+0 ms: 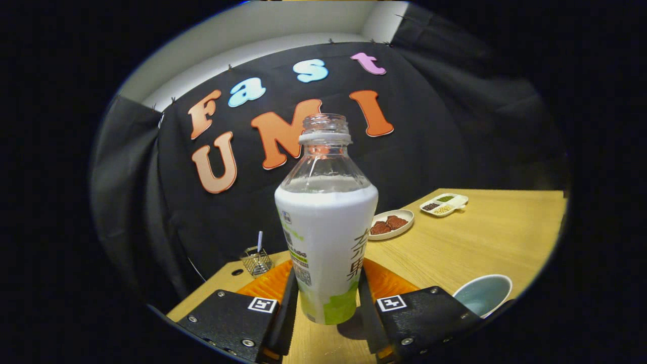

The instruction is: Take the bottle from table, then pour the juice into the cup, finally place the bottle on the coaster

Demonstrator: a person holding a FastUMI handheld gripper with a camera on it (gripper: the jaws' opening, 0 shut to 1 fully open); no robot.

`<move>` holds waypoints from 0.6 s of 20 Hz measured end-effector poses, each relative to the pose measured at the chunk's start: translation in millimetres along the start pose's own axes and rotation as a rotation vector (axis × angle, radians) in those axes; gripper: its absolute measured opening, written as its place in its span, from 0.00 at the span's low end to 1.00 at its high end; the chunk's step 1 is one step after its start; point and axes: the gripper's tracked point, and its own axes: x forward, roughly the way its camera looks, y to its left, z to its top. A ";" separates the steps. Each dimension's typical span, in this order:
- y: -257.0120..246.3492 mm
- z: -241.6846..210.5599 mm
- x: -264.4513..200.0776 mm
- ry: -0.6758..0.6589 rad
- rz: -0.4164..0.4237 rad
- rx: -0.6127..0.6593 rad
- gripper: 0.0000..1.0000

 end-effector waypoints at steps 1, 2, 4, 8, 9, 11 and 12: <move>1.1 -1.9 3.8 0.008 -0.007 -0.060 0.58; -0.1 -5.3 7.0 0.017 -0.022 -0.114 0.57; -0.3 -10.1 10.4 0.028 -0.042 -0.221 0.57; -6.1 -27.5 17.6 0.084 -0.059 -0.304 0.58; -9.2 -31.8 19.2 0.096 -0.067 -0.318 0.58; -12.2 -42.0 22.8 0.121 -0.070 -0.333 0.58; -16.3 -48.4 24.4 0.137 -0.076 -0.341 0.58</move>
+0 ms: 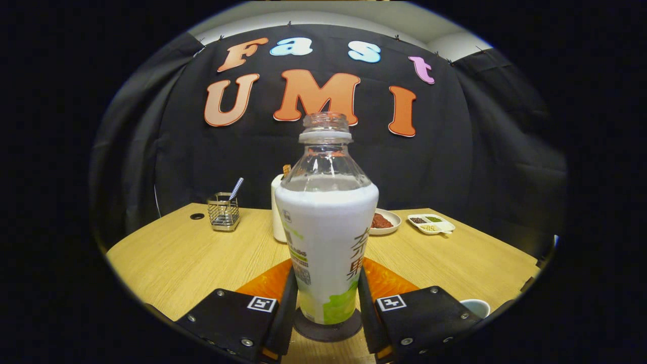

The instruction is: Take the bottle from table, then pour the juice into the cup, finally place the bottle on the coaster

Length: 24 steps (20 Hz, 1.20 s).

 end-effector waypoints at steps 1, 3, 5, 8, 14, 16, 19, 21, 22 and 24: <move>-0.3 -8.1 3.2 0.019 0.002 -0.008 0.58; 3.1 -20.9 4.5 0.050 0.008 -0.020 0.58; 1.4 -27.7 6.3 0.067 -0.001 -0.025 0.58; -1.3 -34.1 5.6 0.088 0.000 0.012 0.60; -2.1 -27.6 0.7 0.071 -0.006 0.060 0.78; -1.8 -21.0 -8.0 0.054 -0.004 0.074 0.91; -0.3 -6.6 -34.1 0.004 -0.016 0.094 0.97; 3.0 8.0 -54.2 -0.038 -0.026 0.090 0.97; 5.1 15.0 -66.0 -0.058 -0.031 0.074 0.97; 9.8 33.8 -90.5 -0.098 -0.030 0.048 0.97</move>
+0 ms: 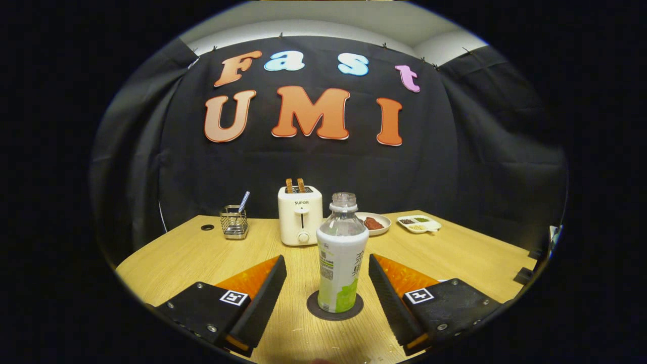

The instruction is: Take the bottle from table, then pour the juice into the cup, finally place the bottle on the coaster

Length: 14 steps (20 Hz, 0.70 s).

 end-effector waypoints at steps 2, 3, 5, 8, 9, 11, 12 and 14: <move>13.9 26.9 -22.4 -0.040 0.029 -0.004 0.97; 21.7 39.2 -32.8 -0.058 0.048 -0.004 0.97; 37.0 66.4 -54.8 -0.091 0.088 -0.003 0.97; 53.4 103.6 -90.1 -0.138 0.141 0.001 0.97; 57.9 113.2 -101.0 -0.145 0.163 0.001 0.97; 72.1 131.8 -121.0 -0.158 0.207 -0.016 0.97; 78.3 142.2 -131.5 -0.170 0.221 -0.026 0.97; 91.8 165.4 -148.9 -0.216 0.260 -0.031 0.97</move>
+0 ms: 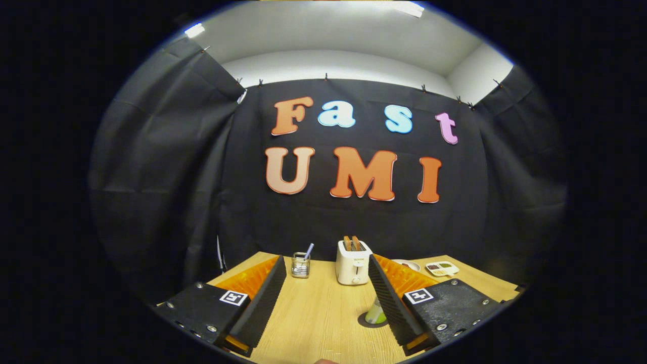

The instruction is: Take the bottle from table, then pour the juice into the cup, finally place the bottle on the coaster

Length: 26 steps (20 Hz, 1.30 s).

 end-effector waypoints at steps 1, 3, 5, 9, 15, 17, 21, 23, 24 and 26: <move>6.4 9.2 -4.1 -0.022 0.019 0.006 0.97; 17.1 17.0 -12.0 -0.036 0.046 0.034 0.97; 15.1 21.6 -16.7 -0.041 0.044 0.042 0.97; 10.8 33.6 -22.9 -0.070 0.031 0.055 0.97; 5.2 49.3 -28.3 -0.126 0.033 0.076 0.97; 5.3 53.9 -28.6 -0.130 0.028 0.058 0.97; 9.7 60.4 -28.3 -0.140 0.043 0.053 0.97; 9.0 58.5 -28.3 -0.136 0.042 0.059 0.97; 7.5 58.3 -27.7 -0.136 0.042 0.060 0.97; 5.9 56.1 -26.4 -0.132 0.042 0.063 0.97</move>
